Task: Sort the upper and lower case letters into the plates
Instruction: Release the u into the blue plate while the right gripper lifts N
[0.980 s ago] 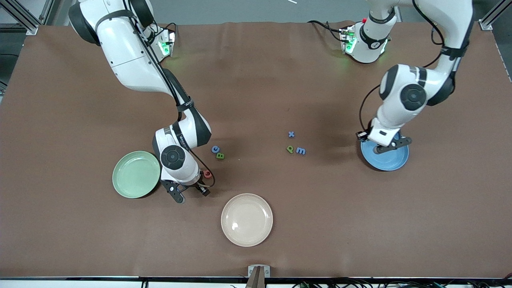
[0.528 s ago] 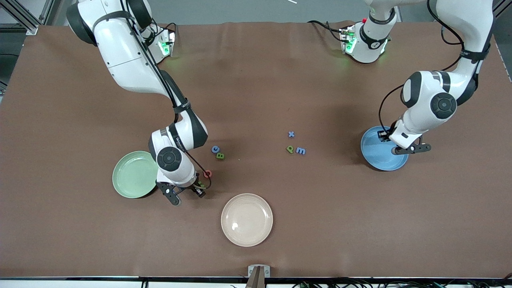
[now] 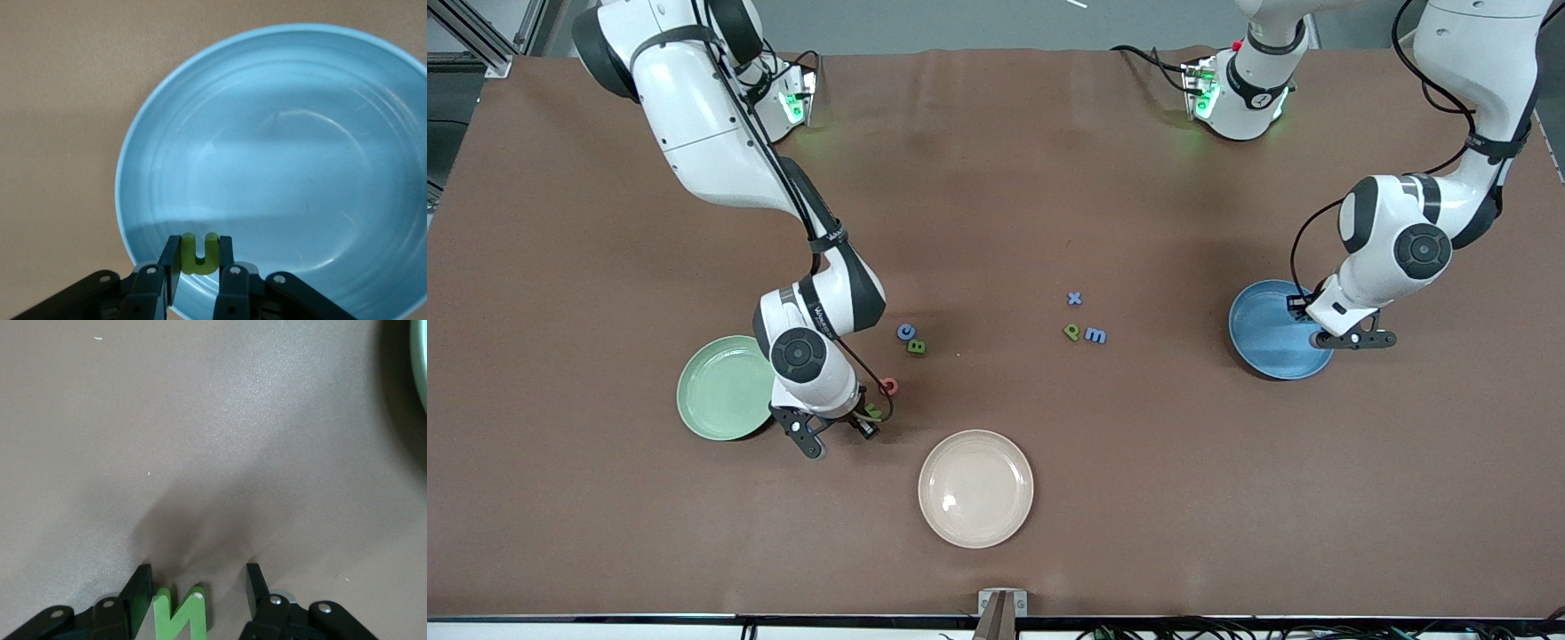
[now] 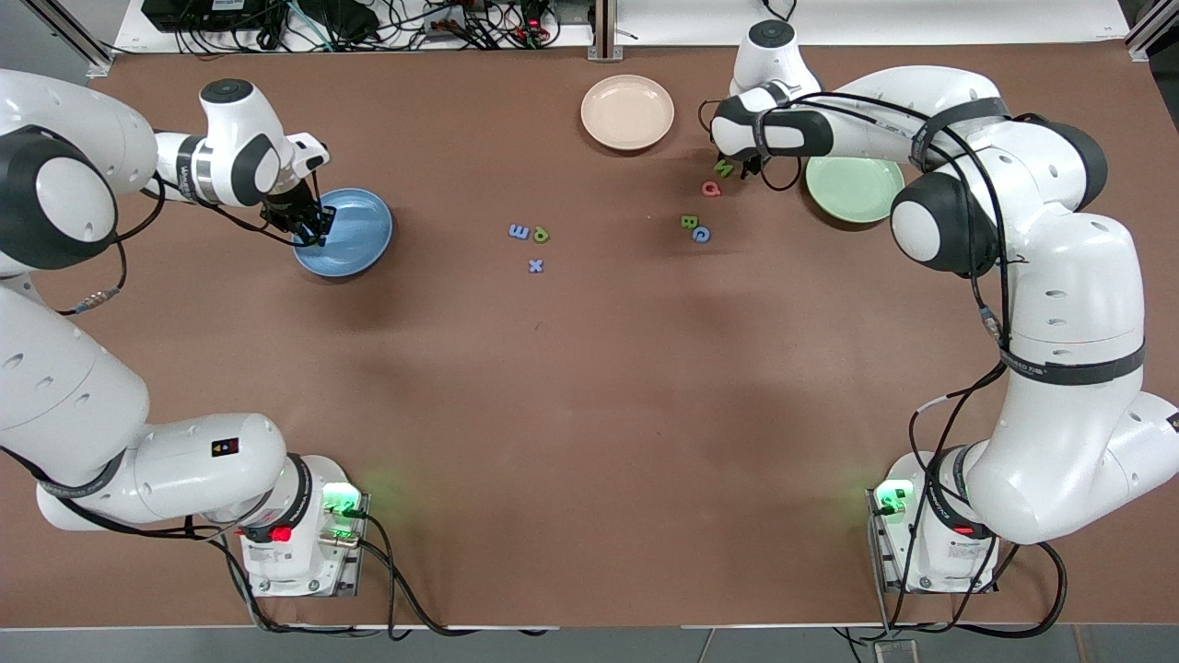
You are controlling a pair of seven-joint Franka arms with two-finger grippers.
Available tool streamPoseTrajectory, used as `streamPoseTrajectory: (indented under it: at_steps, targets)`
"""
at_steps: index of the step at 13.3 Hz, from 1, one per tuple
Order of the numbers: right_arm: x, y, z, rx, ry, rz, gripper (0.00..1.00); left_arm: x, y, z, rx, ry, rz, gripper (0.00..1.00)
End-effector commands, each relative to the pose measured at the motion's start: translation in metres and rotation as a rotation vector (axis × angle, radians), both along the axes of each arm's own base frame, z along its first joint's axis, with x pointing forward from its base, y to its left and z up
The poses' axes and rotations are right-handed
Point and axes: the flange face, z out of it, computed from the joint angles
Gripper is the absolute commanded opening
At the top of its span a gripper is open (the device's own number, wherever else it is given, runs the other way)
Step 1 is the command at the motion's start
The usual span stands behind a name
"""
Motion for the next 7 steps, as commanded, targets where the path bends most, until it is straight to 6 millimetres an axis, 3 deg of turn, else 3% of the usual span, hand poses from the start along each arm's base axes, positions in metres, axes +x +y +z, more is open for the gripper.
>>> streamPoseTrajectory:
  at_steps: [1,6,7]
  targets:
    - [-0.001,0.0025,-0.0087,0.013,0.01,-0.03,0.63,0.008,0.0036,-0.0064,-0.008,-0.031,-0.05,0.19]
    - [-0.0032,0.0062,-0.0095,0.016,0.013,-0.046,0.63,0.0102,0.0067,-0.0114,-0.013,-0.05,-0.052,0.21]
    - [-0.0034,0.0083,-0.0088,0.018,0.011,-0.054,0.63,0.0105,0.0059,-0.0107,-0.012,-0.051,-0.055,0.26]
